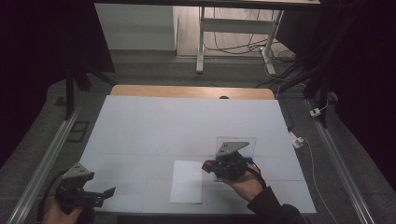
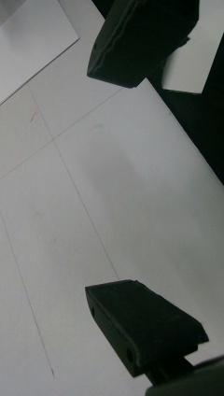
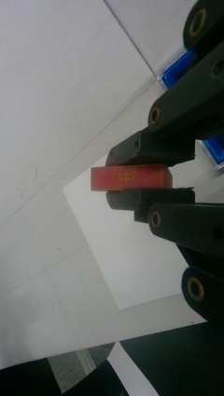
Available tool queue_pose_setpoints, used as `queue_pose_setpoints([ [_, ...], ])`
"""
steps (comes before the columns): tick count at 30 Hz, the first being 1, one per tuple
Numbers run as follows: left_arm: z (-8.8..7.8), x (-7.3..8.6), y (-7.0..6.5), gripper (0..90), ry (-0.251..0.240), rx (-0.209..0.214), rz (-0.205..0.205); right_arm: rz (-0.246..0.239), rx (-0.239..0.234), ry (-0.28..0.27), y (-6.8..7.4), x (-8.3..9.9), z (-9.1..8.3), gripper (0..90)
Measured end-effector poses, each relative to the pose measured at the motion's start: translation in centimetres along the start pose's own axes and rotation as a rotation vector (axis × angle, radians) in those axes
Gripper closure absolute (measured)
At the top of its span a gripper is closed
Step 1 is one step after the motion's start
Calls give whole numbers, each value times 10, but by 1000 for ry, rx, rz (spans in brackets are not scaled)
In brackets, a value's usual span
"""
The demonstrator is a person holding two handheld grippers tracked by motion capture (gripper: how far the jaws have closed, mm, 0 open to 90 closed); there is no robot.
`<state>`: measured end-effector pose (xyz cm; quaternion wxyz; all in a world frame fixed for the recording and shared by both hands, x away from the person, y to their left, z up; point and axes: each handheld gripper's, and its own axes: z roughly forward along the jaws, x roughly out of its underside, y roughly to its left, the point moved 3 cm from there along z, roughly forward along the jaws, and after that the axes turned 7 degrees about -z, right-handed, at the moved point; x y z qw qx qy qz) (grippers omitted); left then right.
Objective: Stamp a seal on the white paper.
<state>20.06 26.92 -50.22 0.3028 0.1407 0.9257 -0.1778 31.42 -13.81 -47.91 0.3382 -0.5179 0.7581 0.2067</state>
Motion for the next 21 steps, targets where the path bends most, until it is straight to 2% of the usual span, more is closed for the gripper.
queue_pose_setpoints([
  [21,0,0,0,13,1,0,2,-62,-62,61,18,-10,36,792],
])
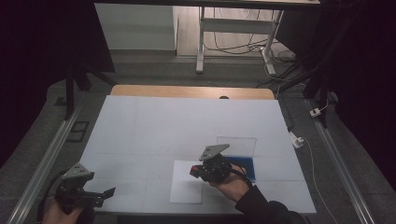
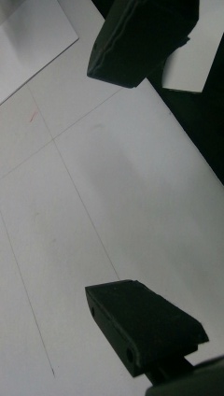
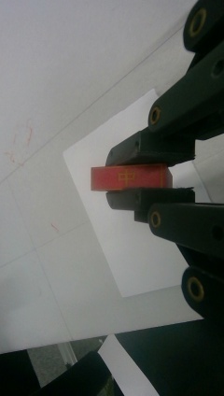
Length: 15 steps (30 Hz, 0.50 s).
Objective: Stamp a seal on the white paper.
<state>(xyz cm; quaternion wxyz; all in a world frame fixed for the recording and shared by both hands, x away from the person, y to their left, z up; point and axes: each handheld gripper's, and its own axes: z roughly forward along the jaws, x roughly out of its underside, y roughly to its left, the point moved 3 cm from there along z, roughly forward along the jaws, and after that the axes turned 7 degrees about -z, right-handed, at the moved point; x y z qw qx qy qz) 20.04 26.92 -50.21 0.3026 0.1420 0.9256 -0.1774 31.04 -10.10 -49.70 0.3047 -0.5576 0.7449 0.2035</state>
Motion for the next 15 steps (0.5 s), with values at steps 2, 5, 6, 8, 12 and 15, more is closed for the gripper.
queue_pose_setpoints([
  [2,0,0,0,13,0,-1,1,-7,-6,3,2,-1,4,792],
  [5,0,0,0,13,0,-1,1,-19,-9,15,4,-3,8,792],
  [6,0,0,0,13,0,-1,1,-20,-12,15,5,-3,10,792],
  [8,0,0,0,13,0,-1,1,-29,-14,21,5,-3,12,792],
  [12,0,0,0,13,-1,-1,2,-32,-20,32,7,-4,16,792],
  [15,0,0,0,13,0,-1,2,-36,-20,37,7,-4,18,792],
])
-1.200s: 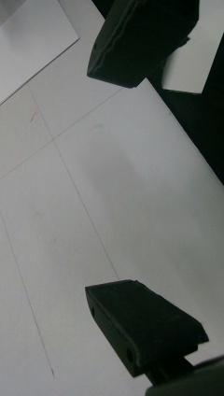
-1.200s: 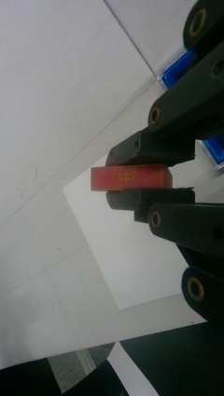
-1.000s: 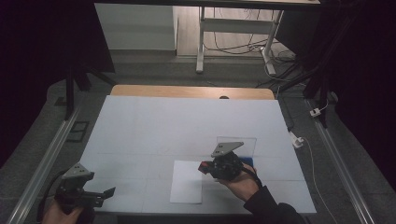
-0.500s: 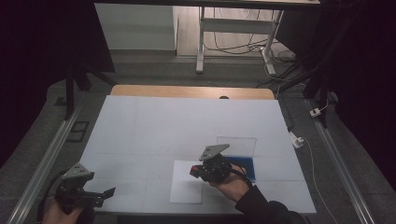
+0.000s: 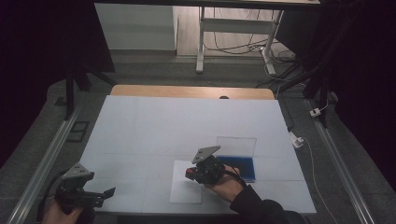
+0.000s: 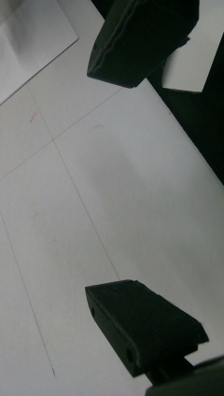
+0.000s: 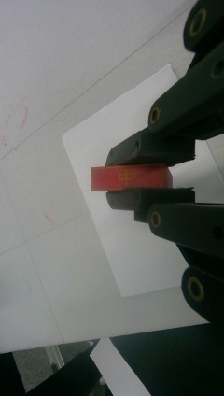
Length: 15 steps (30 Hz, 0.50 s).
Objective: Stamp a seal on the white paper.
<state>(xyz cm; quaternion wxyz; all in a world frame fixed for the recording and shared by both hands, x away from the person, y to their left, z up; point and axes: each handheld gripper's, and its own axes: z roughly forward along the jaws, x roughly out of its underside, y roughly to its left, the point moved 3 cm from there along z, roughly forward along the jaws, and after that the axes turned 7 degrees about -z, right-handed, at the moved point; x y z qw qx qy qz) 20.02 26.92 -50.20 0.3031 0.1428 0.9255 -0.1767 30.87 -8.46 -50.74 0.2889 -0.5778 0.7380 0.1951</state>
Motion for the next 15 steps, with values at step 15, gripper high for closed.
queue_pose_setpoints([
  [15,0,0,0,13,1,1,1,-28,2,48,1,7,13,792],
])
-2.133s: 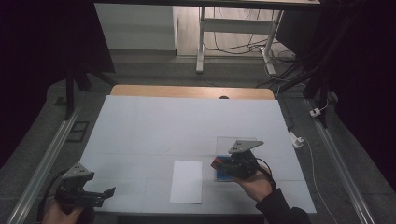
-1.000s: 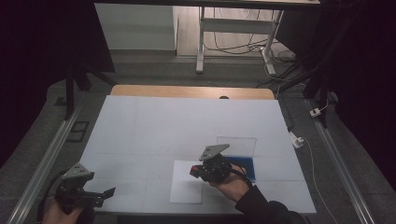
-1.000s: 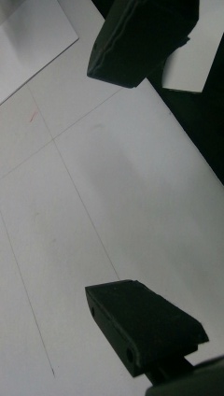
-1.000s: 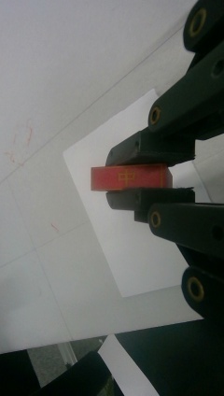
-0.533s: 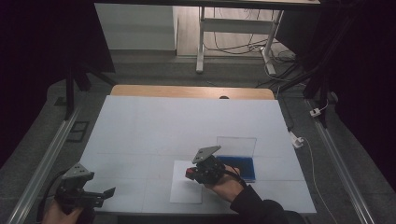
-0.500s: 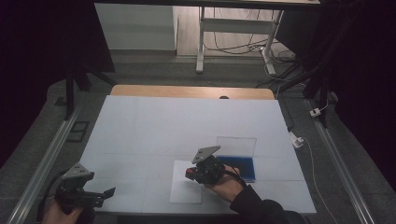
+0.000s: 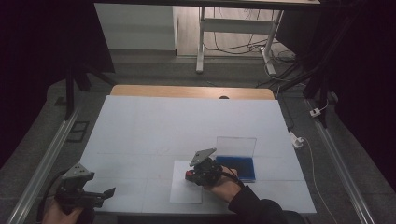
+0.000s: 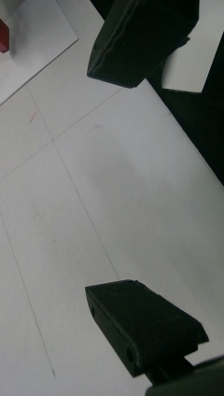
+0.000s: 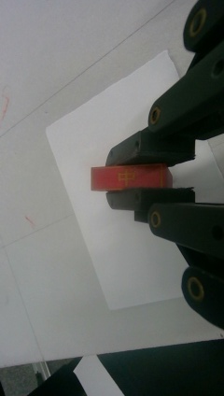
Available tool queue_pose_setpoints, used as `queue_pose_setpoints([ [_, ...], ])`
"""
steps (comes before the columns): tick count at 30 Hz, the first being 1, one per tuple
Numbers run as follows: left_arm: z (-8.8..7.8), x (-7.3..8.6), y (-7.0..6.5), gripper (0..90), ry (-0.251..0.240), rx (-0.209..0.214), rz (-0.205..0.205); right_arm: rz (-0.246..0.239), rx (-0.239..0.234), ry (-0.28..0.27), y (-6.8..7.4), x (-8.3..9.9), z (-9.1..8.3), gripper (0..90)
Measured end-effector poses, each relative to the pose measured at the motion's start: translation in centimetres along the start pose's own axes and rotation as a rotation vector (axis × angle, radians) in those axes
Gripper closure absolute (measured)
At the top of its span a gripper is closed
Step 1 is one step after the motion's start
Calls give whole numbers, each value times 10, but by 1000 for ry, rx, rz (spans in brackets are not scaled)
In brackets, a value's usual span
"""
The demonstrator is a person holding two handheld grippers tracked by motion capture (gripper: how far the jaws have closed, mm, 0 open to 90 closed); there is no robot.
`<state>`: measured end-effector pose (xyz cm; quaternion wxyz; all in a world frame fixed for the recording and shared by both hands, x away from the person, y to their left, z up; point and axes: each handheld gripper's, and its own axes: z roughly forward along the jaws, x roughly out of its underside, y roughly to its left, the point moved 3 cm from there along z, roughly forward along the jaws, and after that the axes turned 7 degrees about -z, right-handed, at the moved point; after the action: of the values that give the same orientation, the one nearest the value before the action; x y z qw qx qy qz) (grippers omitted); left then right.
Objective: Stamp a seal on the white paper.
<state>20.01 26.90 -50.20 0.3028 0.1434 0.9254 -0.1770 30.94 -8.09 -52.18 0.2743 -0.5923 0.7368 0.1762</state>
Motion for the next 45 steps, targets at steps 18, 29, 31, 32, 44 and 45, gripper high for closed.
queue_pose_setpoints([
  [18,0,0,0,14,2,-1,1,1,2,13,-1,5,6,795],
  [29,1,-1,0,14,5,0,-1,-12,22,9,3,7,8,800],
  [31,1,-1,0,14,6,-1,0,-19,33,13,4,6,8,800],
  [32,1,-1,0,14,6,-1,0,-23,36,14,5,6,8,800],
  [44,1,-1,0,14,8,-1,1,-24,43,26,6,6,8,800],
  [45,1,-1,0,14,8,-2,2,-12,28,19,4,6,8,800],
])
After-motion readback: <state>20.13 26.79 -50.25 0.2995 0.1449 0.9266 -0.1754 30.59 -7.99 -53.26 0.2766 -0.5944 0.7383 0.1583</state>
